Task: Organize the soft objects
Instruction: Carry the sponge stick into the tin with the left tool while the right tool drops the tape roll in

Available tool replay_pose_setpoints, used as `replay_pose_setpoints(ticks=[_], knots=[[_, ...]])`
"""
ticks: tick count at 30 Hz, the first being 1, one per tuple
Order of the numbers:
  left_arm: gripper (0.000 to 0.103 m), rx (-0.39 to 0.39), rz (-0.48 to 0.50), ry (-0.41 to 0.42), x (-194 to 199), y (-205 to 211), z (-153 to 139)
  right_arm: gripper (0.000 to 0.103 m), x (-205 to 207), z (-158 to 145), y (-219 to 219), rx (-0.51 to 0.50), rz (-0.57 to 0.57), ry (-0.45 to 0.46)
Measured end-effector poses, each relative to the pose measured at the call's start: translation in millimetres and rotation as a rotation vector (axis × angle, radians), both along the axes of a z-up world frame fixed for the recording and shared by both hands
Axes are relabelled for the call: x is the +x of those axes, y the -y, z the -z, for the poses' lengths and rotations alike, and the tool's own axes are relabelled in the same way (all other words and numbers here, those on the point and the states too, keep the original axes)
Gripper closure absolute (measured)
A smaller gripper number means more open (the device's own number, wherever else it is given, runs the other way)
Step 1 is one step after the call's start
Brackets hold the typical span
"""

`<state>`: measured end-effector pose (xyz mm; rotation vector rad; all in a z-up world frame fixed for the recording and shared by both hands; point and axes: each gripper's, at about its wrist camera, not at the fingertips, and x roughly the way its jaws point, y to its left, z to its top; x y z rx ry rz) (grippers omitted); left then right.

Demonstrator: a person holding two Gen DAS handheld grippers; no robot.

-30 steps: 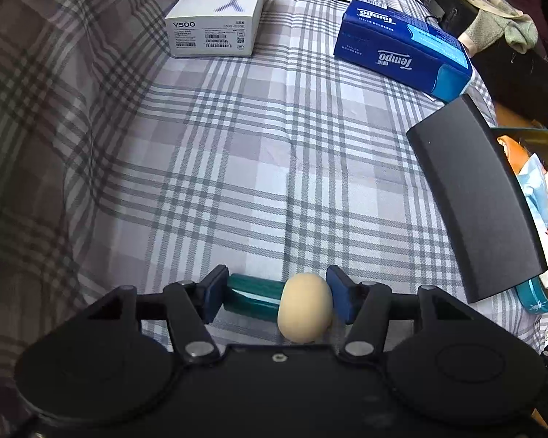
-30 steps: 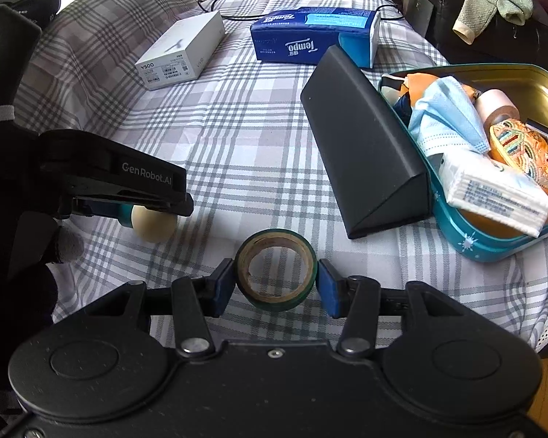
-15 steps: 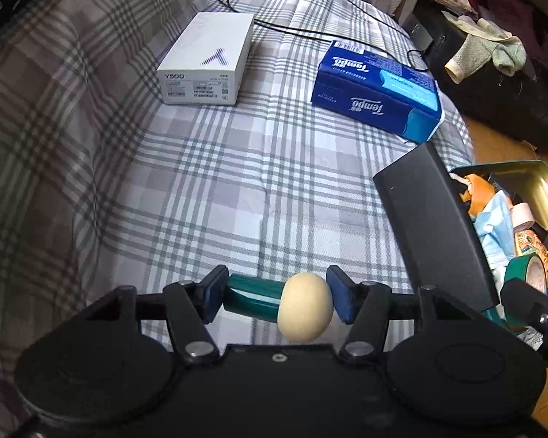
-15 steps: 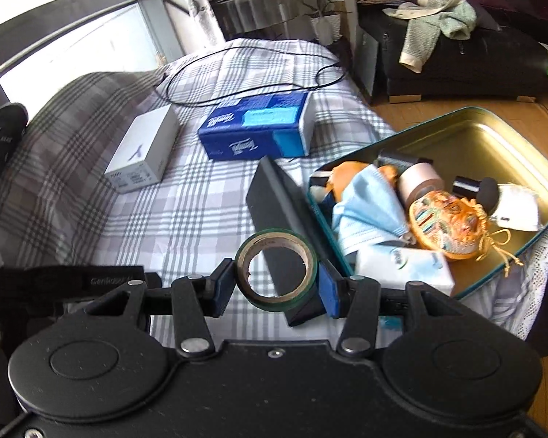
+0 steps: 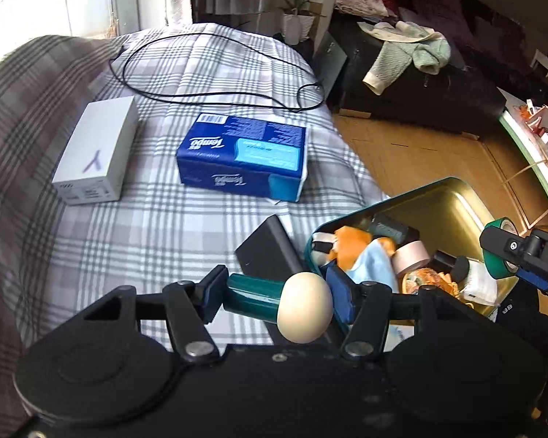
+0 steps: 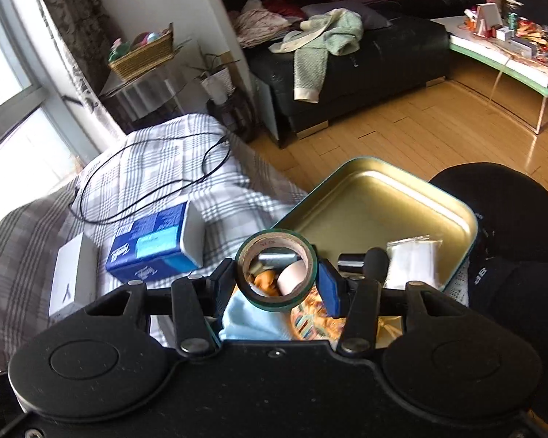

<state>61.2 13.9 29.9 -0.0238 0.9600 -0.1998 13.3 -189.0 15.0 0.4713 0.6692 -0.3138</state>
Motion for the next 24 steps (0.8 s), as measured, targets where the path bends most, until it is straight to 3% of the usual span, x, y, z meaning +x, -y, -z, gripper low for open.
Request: replay_pose_setpoints(ticks=[6, 19, 24], knots=[[0.047, 0.019, 0.066, -0.006, 13.4, 51.1, -4.6, 0.054, 5.8, -5.4, 25.3, -0.038, 0.118, 0.005], [0.047, 0.044, 0.137, -0.071, 46.2, 125.7, 16.9, 0.054, 30.2, -0.6, 50.9, -0.1, 0.214, -0.002], [0.032, 0.06, 0.14, -0.067, 53.7, 139.5, 23.4, 0.052, 30.2, 11.7, 51.9, -0.135, 0.246, -0.006]])
